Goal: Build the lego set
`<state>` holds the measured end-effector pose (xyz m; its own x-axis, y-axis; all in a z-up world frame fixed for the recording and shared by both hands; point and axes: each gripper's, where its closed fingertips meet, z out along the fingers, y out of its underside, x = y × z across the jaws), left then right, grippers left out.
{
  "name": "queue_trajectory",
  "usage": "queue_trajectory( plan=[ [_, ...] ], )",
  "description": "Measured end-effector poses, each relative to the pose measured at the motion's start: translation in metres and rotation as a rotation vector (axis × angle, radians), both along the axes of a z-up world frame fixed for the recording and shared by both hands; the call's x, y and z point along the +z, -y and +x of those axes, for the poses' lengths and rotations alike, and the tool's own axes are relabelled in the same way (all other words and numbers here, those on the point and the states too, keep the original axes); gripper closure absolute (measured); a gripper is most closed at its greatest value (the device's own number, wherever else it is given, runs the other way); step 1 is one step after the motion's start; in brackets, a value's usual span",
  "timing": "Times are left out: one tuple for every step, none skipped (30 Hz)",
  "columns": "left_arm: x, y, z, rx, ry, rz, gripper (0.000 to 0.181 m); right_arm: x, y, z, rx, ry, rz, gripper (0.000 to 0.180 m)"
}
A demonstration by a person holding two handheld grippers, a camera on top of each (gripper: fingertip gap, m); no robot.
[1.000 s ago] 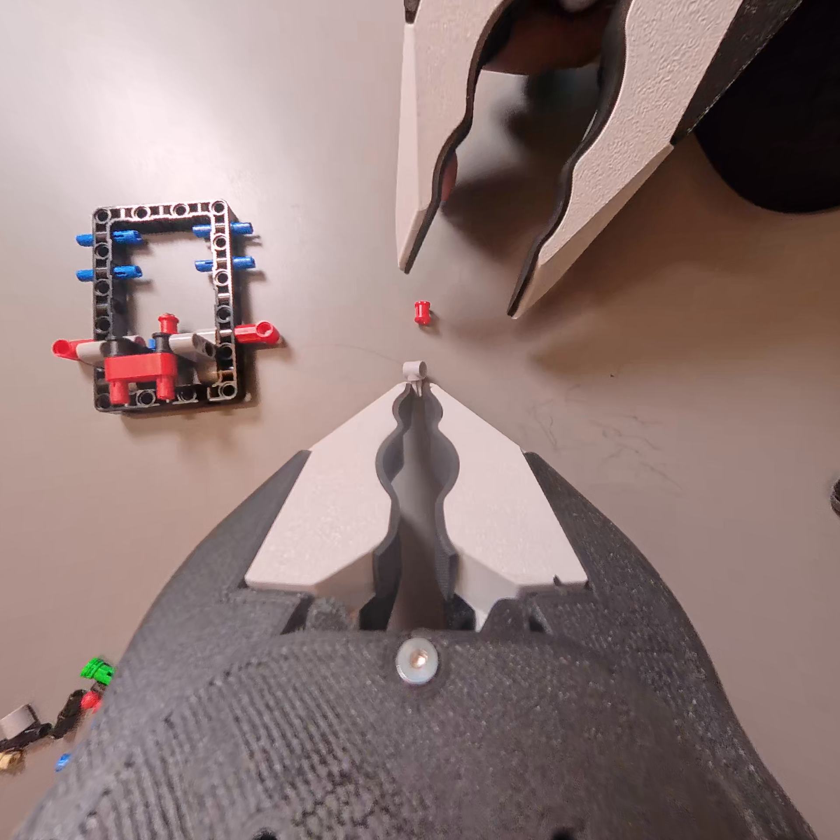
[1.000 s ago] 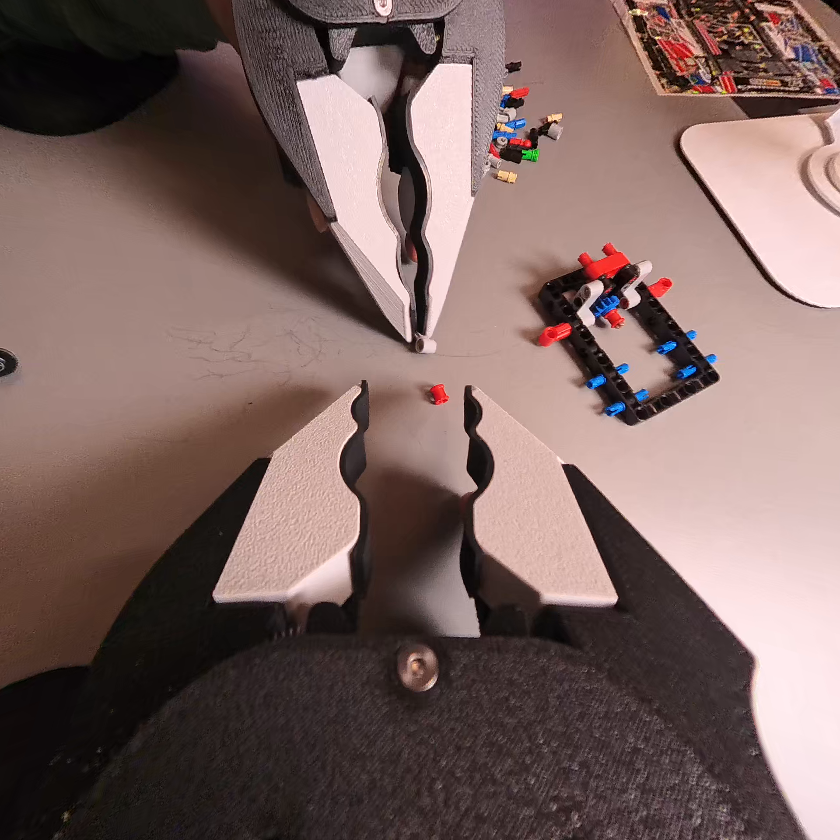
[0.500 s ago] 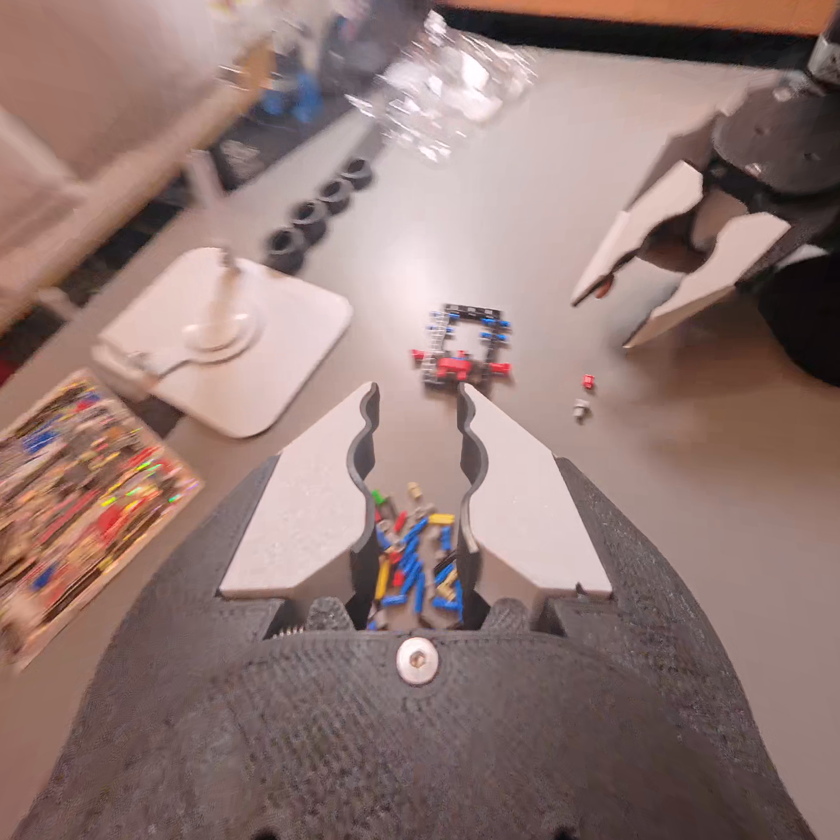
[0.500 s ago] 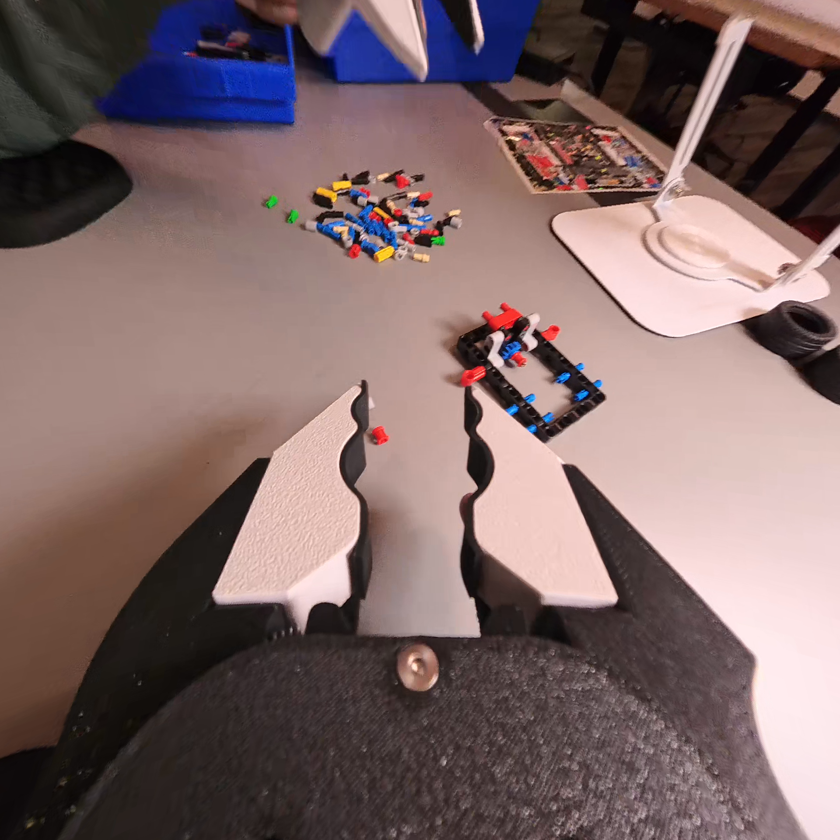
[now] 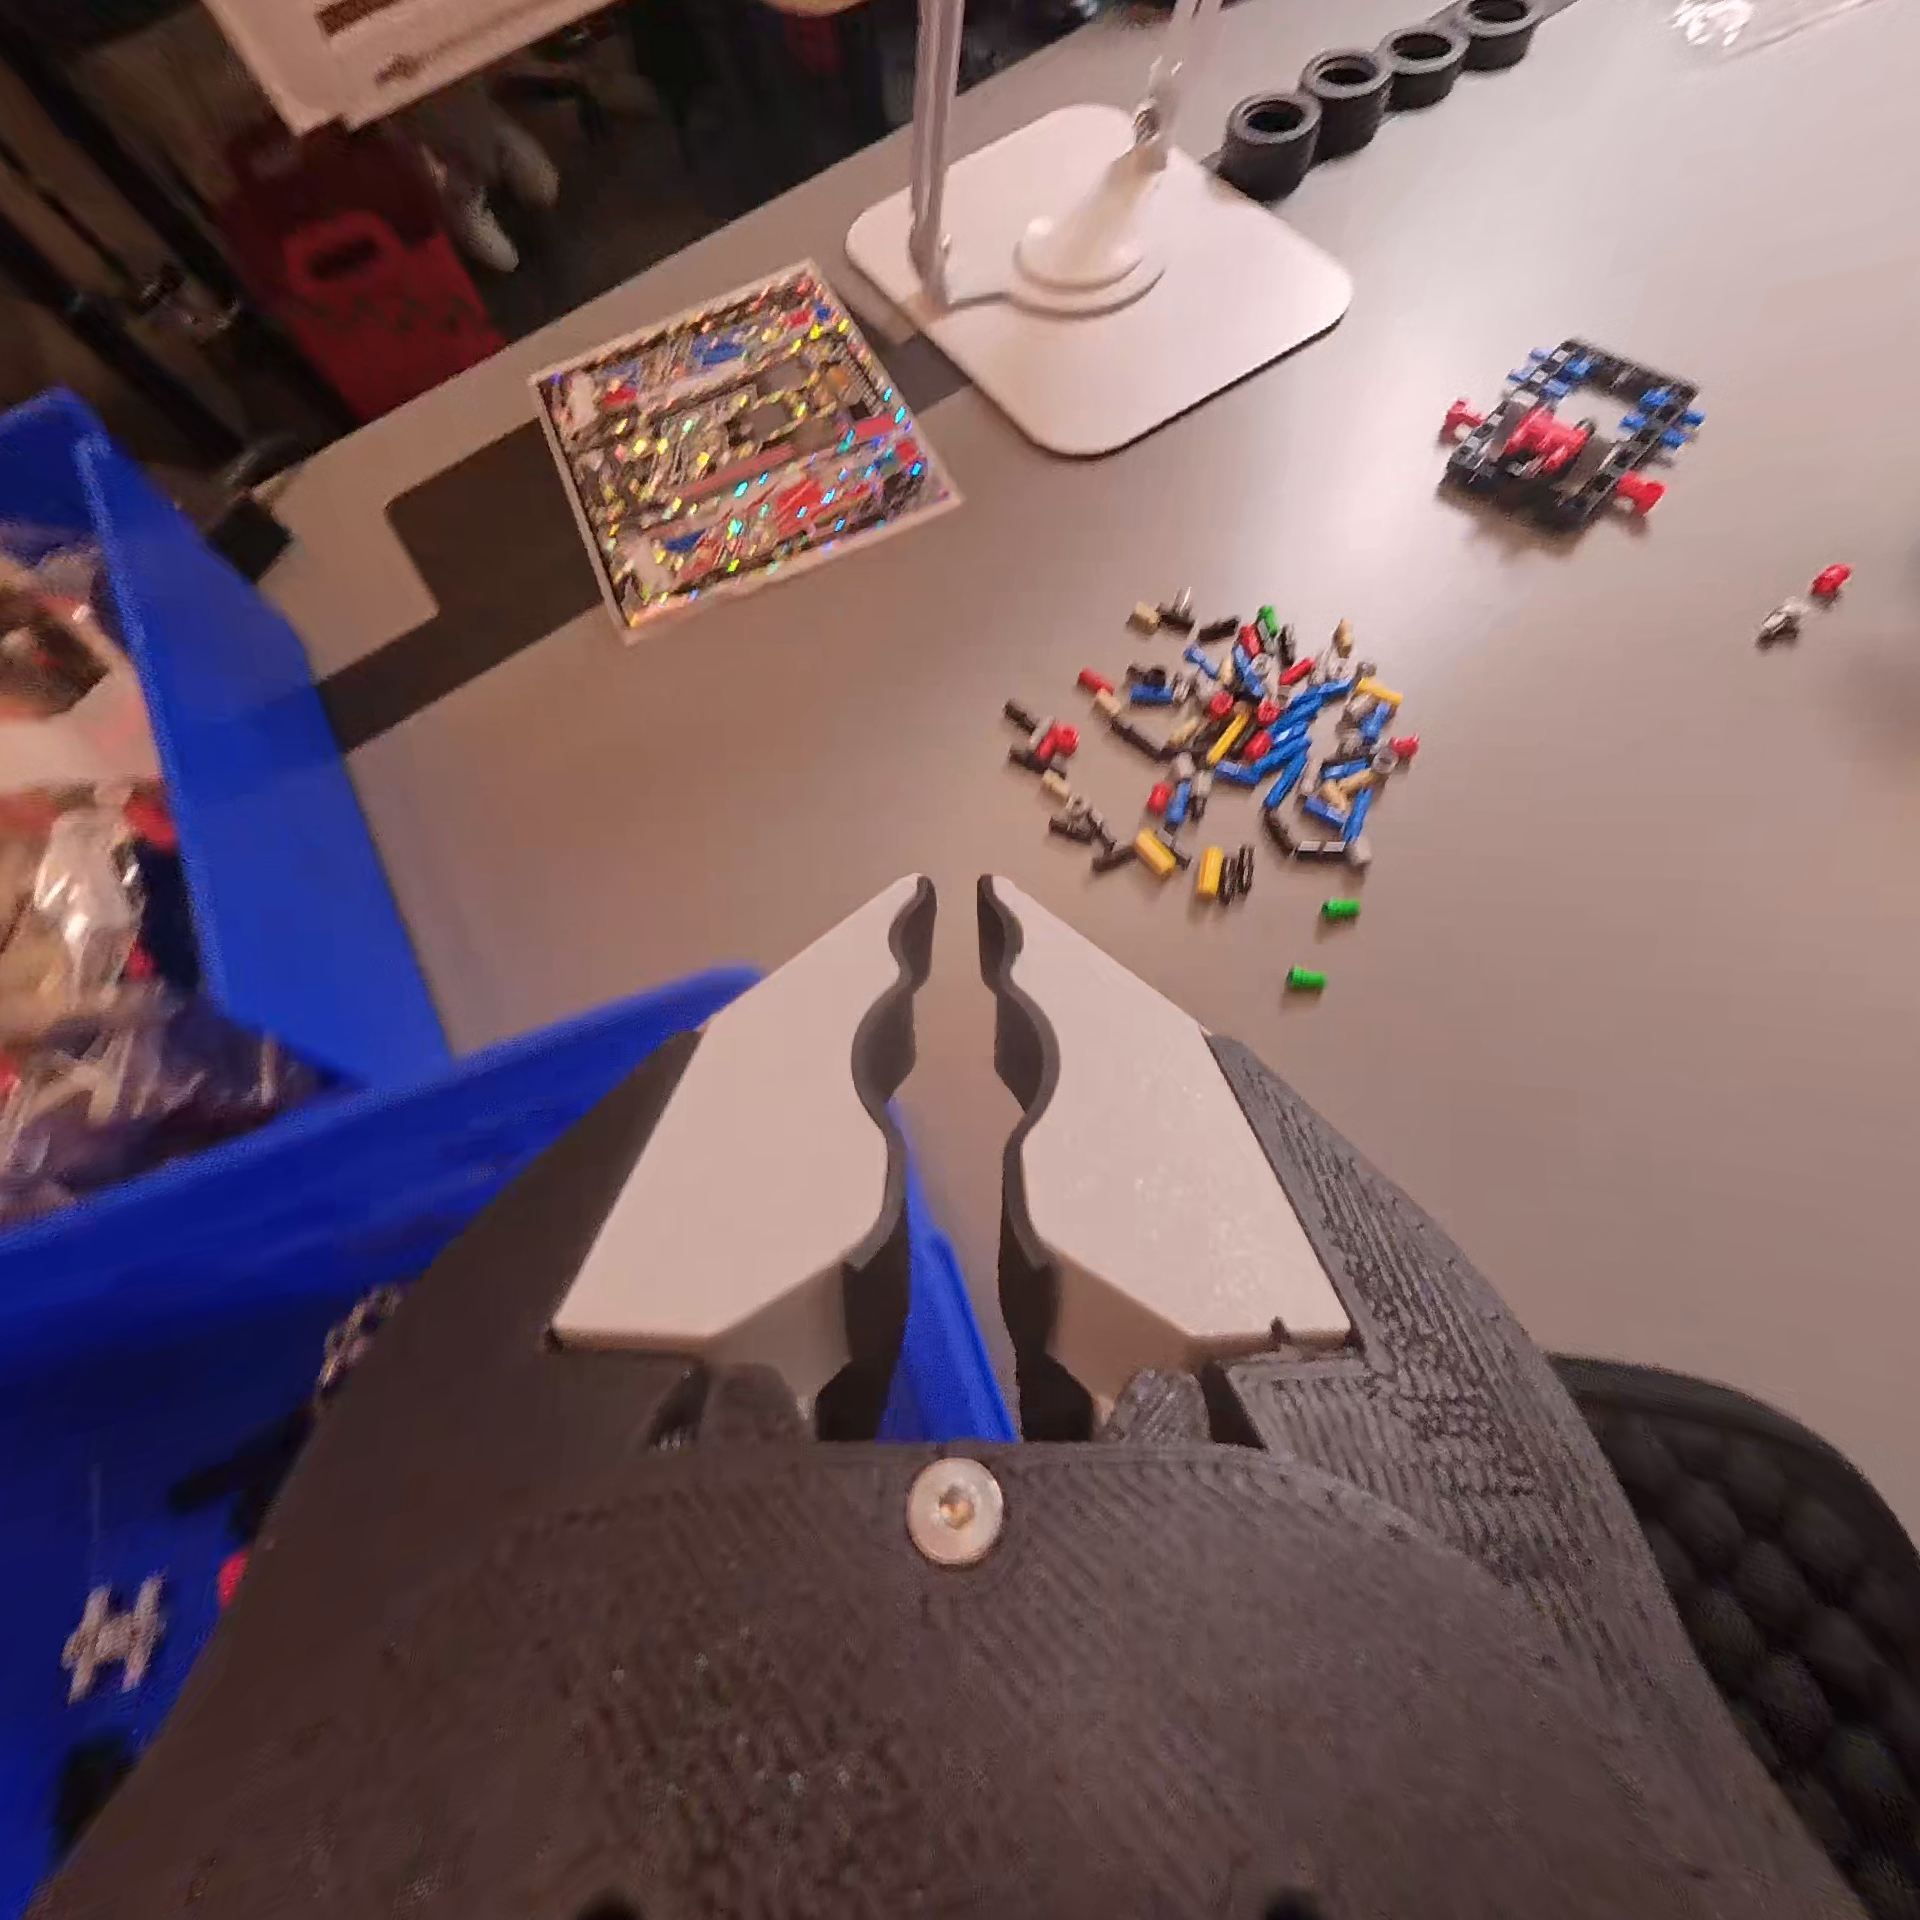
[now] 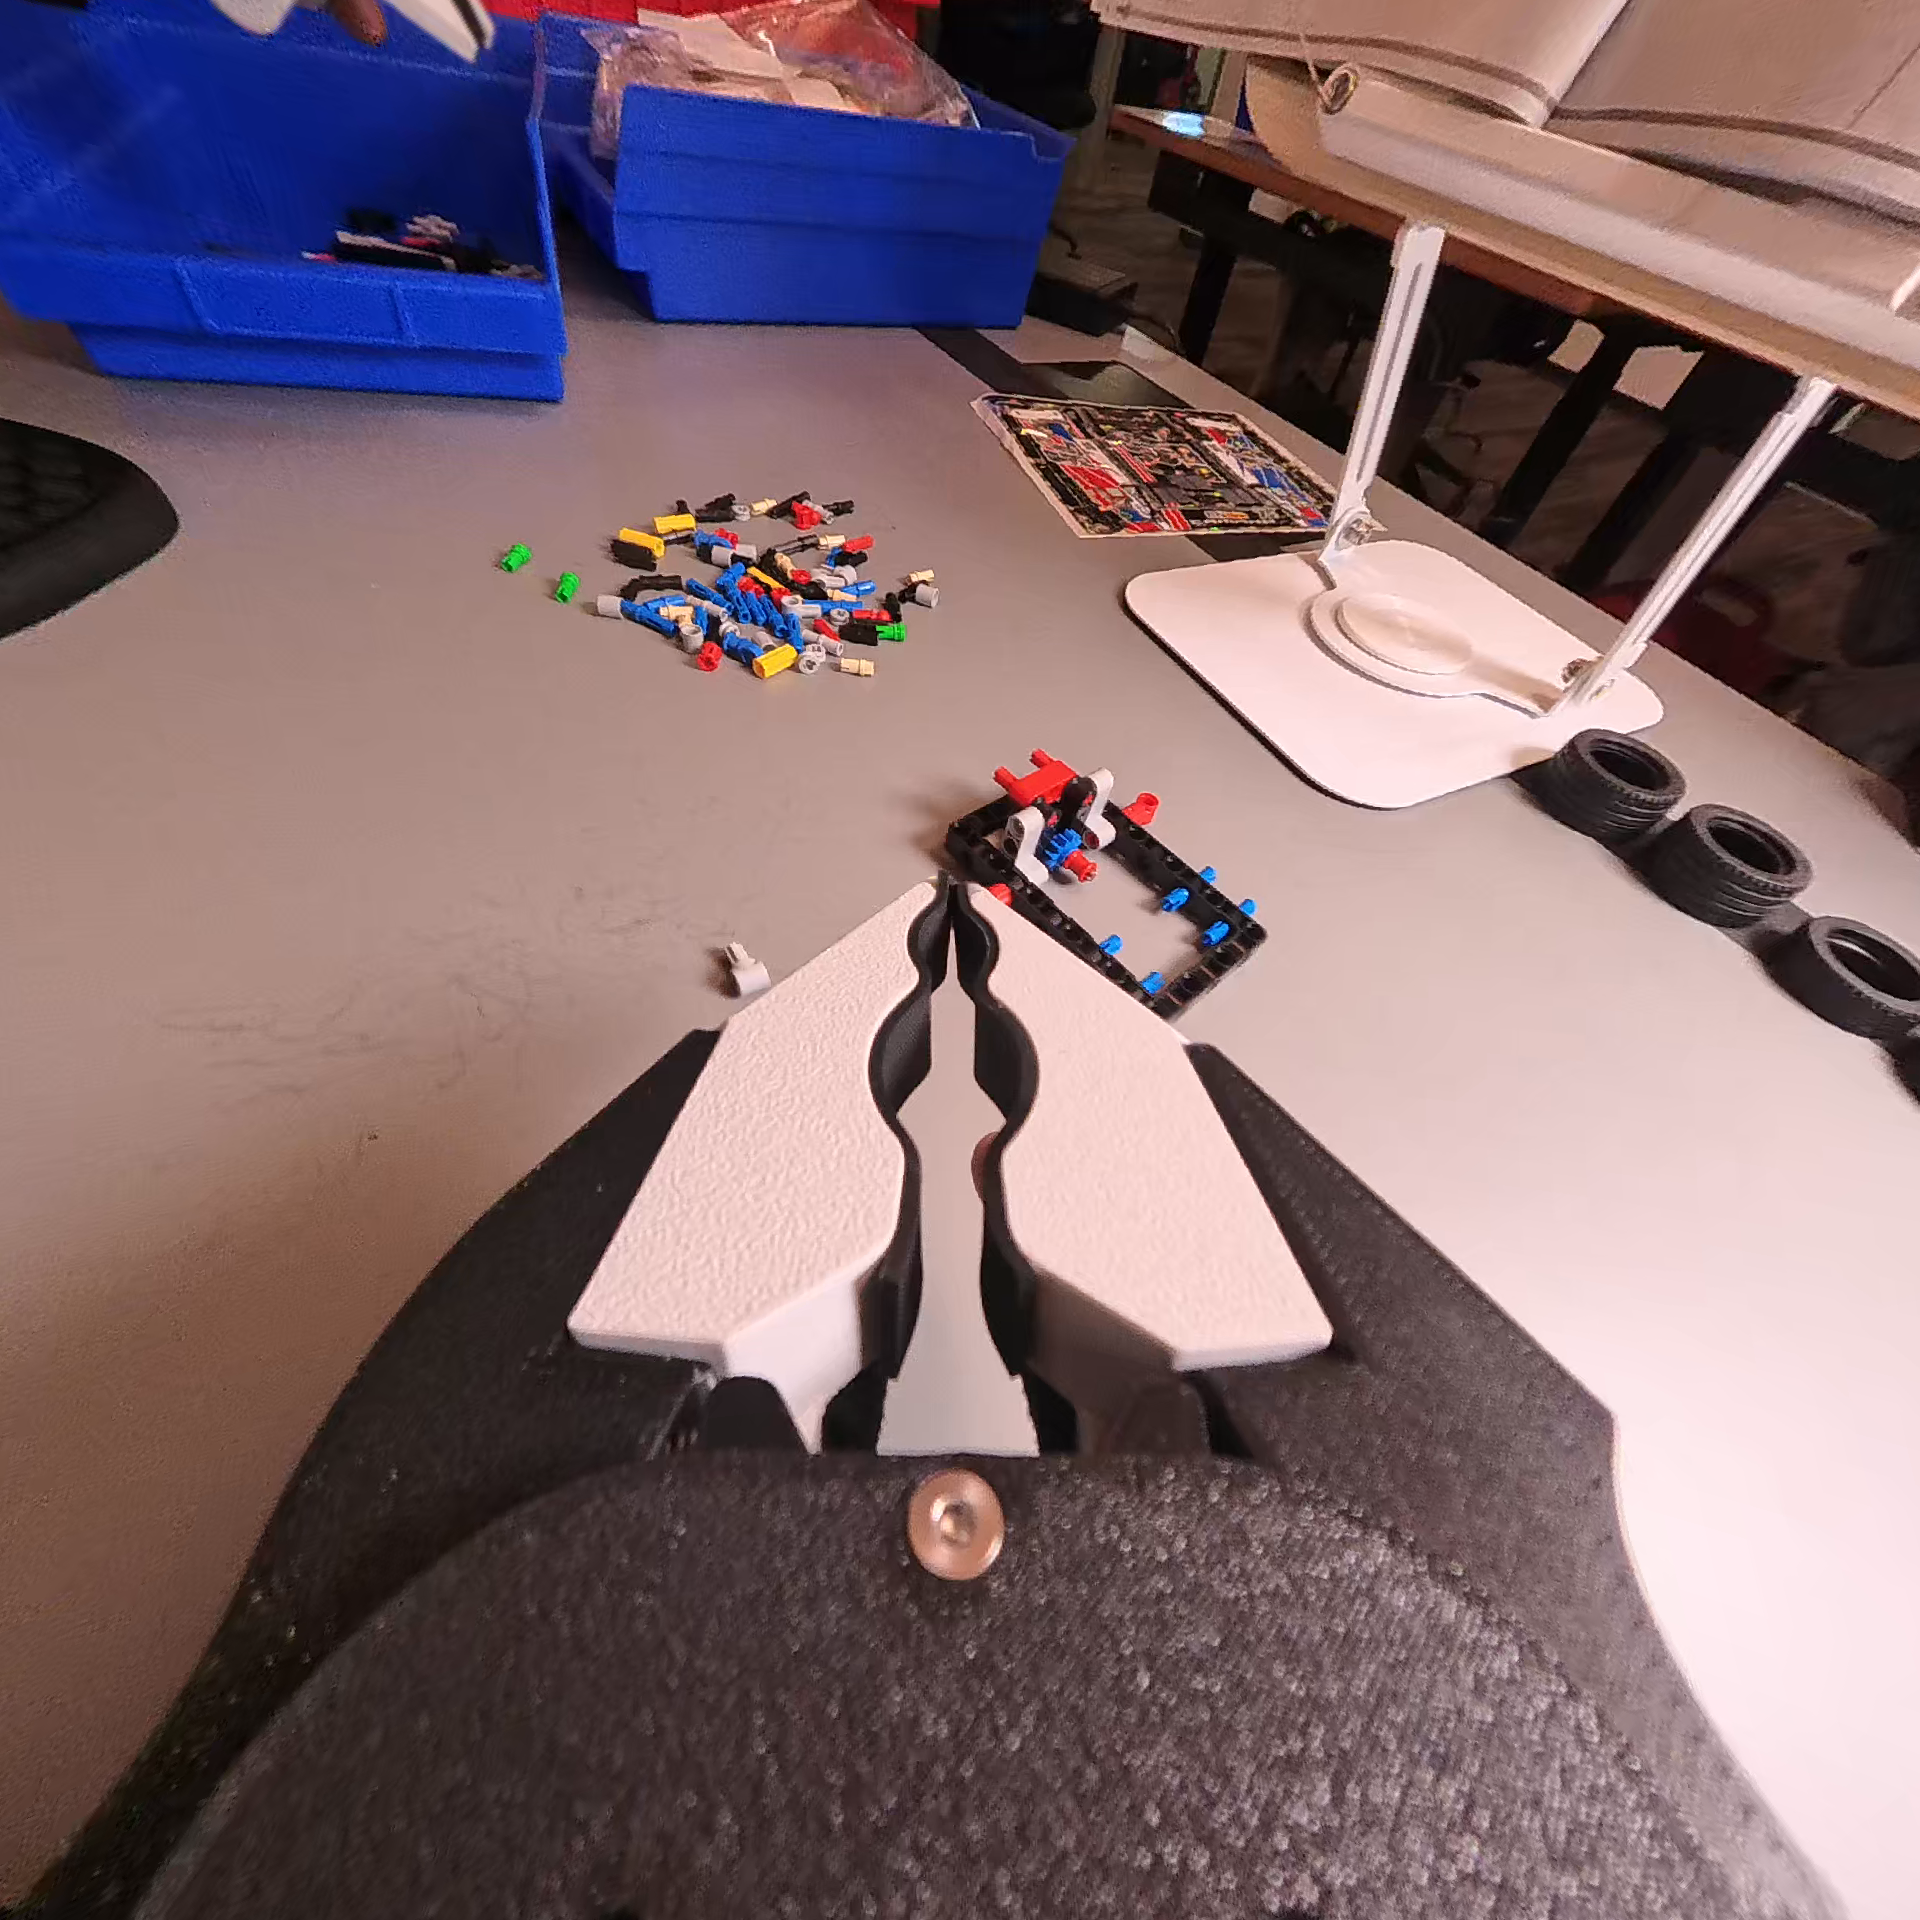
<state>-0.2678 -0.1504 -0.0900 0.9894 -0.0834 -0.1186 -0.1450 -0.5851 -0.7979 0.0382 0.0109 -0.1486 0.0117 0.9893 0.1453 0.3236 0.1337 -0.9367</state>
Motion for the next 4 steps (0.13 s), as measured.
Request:
queue_trajectory(
  plan=[
    [-0.002, 0.01, -0.004, 0.019, -0.008, -0.011, 0.174, 0.0, 0.001, -0.001, 0.003, -0.006, -0.008, 0.18],
    [-0.005, 0.02, -0.007, 0.037, -0.022, -0.024, 0.174, 0.0, 0.003, -0.002, 0.007, -0.009, -0.017, 0.177],
    [-0.008, 0.03, -0.012, 0.06, -0.042, -0.043, 0.173, -0.001, 0.005, -0.004, 0.013, -0.004, -0.026, 0.166],
    [-0.011, 0.039, -0.019, 0.085, -0.064, -0.07, 0.172, -0.002, 0.006, -0.004, 0.012, 0.005, -0.03, 0.157]
  ],
)
